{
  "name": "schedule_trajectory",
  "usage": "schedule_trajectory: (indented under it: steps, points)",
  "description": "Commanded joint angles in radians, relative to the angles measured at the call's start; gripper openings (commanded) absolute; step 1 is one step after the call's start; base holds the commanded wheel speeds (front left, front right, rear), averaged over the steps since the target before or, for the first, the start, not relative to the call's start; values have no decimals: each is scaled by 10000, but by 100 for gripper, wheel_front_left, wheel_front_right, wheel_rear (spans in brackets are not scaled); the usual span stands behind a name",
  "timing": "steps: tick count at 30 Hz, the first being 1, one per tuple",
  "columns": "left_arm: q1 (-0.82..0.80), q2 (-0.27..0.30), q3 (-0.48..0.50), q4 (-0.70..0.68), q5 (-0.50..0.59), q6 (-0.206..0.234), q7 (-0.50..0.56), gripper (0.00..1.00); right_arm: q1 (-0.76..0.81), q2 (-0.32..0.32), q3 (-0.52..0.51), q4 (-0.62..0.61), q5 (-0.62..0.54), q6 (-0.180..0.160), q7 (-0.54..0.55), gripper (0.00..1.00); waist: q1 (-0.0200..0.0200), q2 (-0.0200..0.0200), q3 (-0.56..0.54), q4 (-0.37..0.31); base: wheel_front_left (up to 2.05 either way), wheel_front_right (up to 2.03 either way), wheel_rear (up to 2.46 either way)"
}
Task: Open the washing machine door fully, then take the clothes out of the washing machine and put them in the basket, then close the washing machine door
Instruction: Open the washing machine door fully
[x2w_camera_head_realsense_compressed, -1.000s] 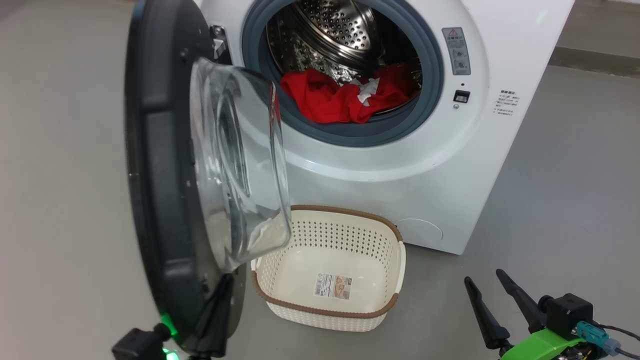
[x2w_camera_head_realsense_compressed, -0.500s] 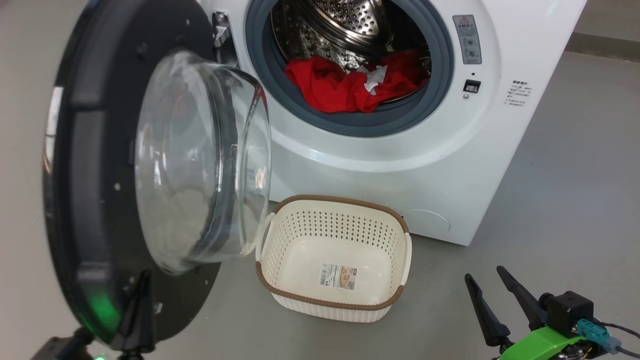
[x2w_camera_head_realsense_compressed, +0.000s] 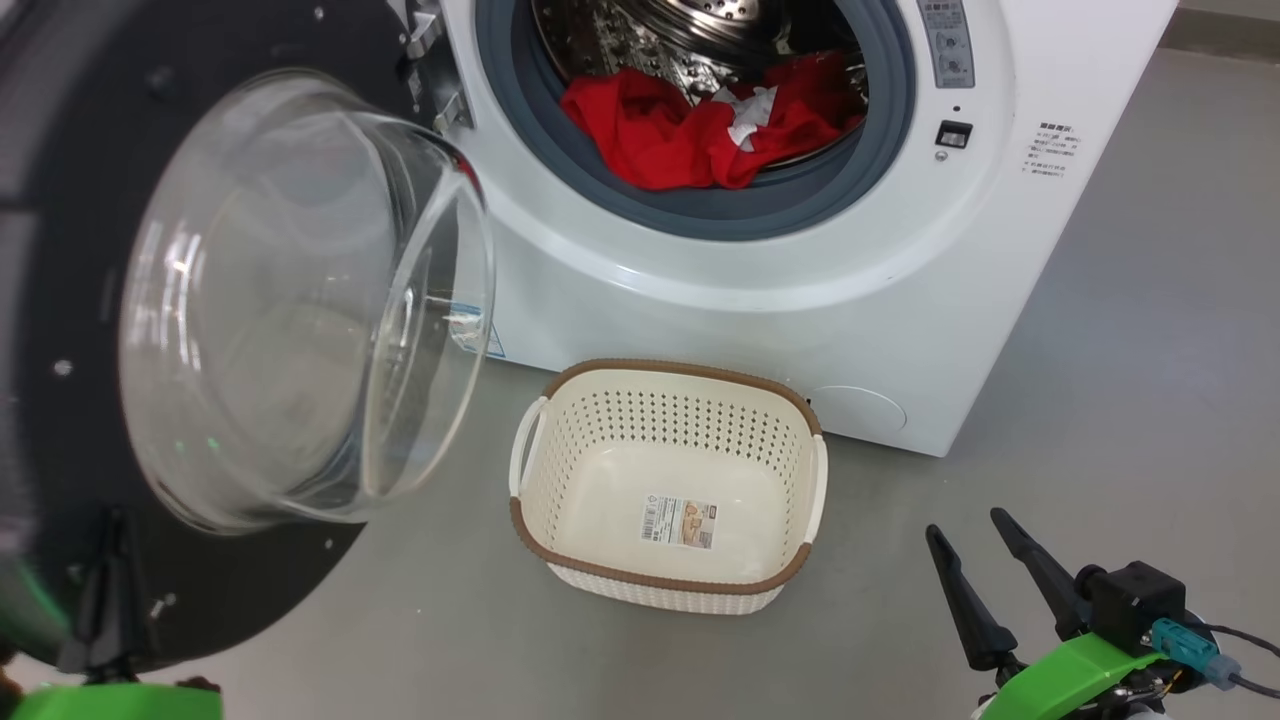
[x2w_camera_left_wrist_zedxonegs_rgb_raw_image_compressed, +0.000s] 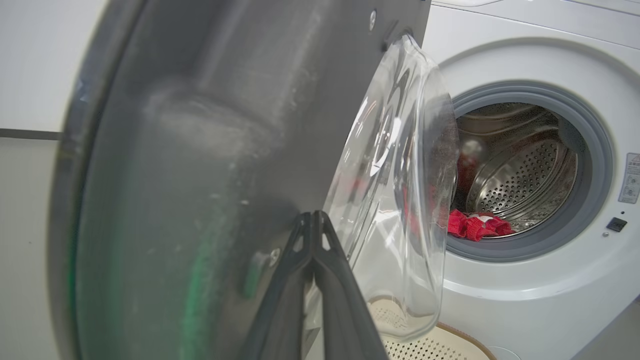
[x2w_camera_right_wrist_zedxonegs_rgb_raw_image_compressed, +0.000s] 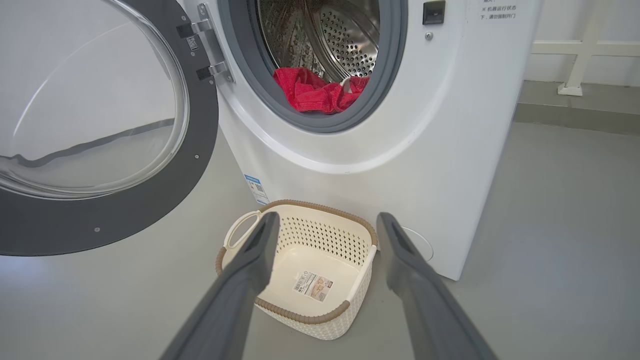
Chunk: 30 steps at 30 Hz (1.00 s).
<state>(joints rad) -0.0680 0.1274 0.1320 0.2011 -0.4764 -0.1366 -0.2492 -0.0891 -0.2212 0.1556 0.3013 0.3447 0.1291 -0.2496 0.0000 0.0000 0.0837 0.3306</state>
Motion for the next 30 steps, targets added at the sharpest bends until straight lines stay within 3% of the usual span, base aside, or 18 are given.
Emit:
schedule_trajectory:
  steps: [1,21,30]
  points:
    - [-611,539,686,-31,86,59,-126,0,-354,-65,249,-250,-150,16,-122,100,0,0,79,-39,0,0,0]
    - [-2760,2031,2200,2689,388,59,-126,0,-810,-133,303,-250,-339,16,-122,100,0,0,808,-236,0,0,0]
    - [-3590,2691,2363,3962,434,59,-126,0,-1008,-126,313,-256,-440,16,-122,100,0,0,1116,-312,0,0,0]
